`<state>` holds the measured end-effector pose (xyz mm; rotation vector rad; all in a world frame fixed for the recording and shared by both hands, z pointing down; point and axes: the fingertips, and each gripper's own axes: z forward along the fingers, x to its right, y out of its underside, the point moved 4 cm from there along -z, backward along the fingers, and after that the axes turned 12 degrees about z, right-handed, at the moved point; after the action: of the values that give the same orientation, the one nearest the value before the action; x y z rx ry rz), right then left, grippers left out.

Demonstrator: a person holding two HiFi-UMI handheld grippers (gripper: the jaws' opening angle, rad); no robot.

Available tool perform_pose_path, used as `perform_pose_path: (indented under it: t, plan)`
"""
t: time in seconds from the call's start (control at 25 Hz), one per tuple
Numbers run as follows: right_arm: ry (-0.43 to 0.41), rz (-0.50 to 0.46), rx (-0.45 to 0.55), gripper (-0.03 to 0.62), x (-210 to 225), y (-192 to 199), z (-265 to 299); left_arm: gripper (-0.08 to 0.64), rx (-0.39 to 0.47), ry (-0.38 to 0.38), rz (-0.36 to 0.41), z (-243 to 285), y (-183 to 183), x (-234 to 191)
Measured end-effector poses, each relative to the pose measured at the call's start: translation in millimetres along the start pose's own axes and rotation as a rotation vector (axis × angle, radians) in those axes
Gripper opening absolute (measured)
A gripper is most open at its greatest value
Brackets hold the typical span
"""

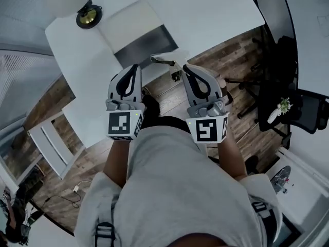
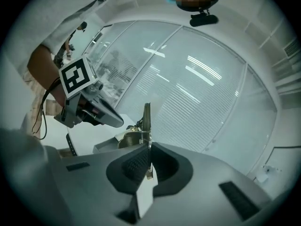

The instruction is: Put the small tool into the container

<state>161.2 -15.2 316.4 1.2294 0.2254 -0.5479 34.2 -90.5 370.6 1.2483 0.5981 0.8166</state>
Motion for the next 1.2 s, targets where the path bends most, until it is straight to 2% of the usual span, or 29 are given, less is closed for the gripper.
perform_pose_path:
  t: [0.12, 0.2, 0.28, 0.44, 0.64, 0.88, 1.2]
  plan:
    - [-0.056, -0.146, -0.024, 0.026, -10.6, -3.9, 27.4, 0.023, -0.021, -0.02, 0.001, 5.9, 14.1, -17.4]
    - [-0.109, -0.244, -0.044, 0.026, -15.2, -2.0, 40.9, 0.023, -0.045, -0.062, -0.025, 6.1, 23.4, -23.1]
    - [-0.167, -0.303, -0.066, 0.026, -21.7, 2.9, 49.8, 0.023, -0.067, -0.109, -0.05, 0.7, 33.4, -24.2]
    - [-0.216, -0.349, -0.109, 0.026, -35.6, 10.9, 71.0, 0.023, -0.081, -0.155, -0.048, -5.6, 45.4, -36.1]
    - [-0.308, -0.431, -0.143, 0.026, -47.4, 22.9, 85.6, 0.023, -0.114, -0.266, -0.085, -15.7, 59.7, -39.0]
    - [-0.378, -0.466, -0.164, 0.026, -55.3, 38.2, 98.4, 0.023, -0.157, -0.366, -0.1, -28.2, 75.3, -35.9]
    - [-0.441, -0.532, -0.209, 0.026, -73.0, 50.3, 128.1, 0.023, -0.217, -0.407, -0.116, -34.7, 103.2, -49.8]
